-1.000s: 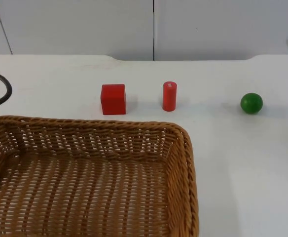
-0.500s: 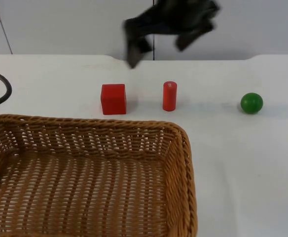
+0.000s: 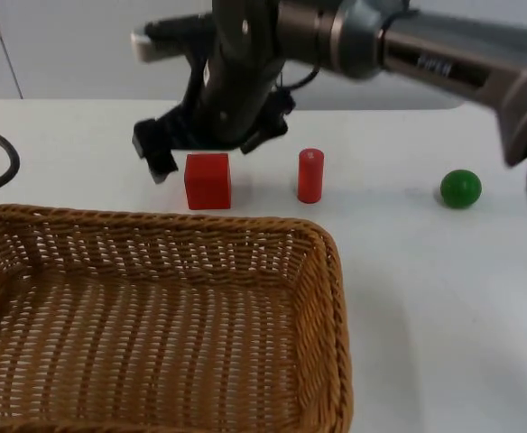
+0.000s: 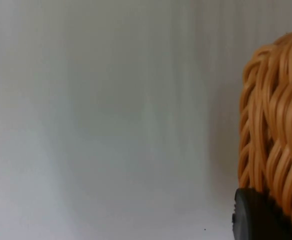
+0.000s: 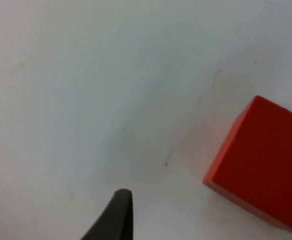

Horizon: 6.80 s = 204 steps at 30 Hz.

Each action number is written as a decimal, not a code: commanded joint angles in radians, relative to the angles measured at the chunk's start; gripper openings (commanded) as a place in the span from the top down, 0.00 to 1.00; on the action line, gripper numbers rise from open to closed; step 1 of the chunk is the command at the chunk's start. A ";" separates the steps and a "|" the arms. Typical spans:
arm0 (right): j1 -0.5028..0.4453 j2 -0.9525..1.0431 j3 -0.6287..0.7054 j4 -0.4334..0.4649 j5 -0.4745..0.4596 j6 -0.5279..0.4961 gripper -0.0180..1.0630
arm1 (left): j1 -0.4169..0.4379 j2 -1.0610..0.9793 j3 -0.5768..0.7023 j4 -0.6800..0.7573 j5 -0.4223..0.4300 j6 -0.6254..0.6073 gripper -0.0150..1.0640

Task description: Pick up the basket with the left hand and place the object to the left of the red cylinder into the basket with the right hand.

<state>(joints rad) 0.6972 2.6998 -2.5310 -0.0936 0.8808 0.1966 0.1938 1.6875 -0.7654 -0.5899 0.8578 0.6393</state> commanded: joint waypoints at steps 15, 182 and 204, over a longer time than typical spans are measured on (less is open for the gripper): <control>0.001 0.107 -0.010 -0.090 -0.241 0.052 0.28 | 0.005 -0.012 0.002 -0.027 0.022 0.003 0.99; 0.234 -1.949 1.608 0.044 -0.215 -0.279 0.23 | -0.166 -0.015 -0.199 -0.003 -0.286 -0.115 0.01; 0.234 -1.949 1.608 0.018 -0.211 -0.263 0.23 | -0.158 -0.662 -0.126 0.012 -0.183 -0.107 0.01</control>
<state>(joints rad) 0.9244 0.7541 -0.9250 -0.0708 0.6680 -0.0651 0.0344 1.0523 -0.9014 -0.5841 0.6689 0.5316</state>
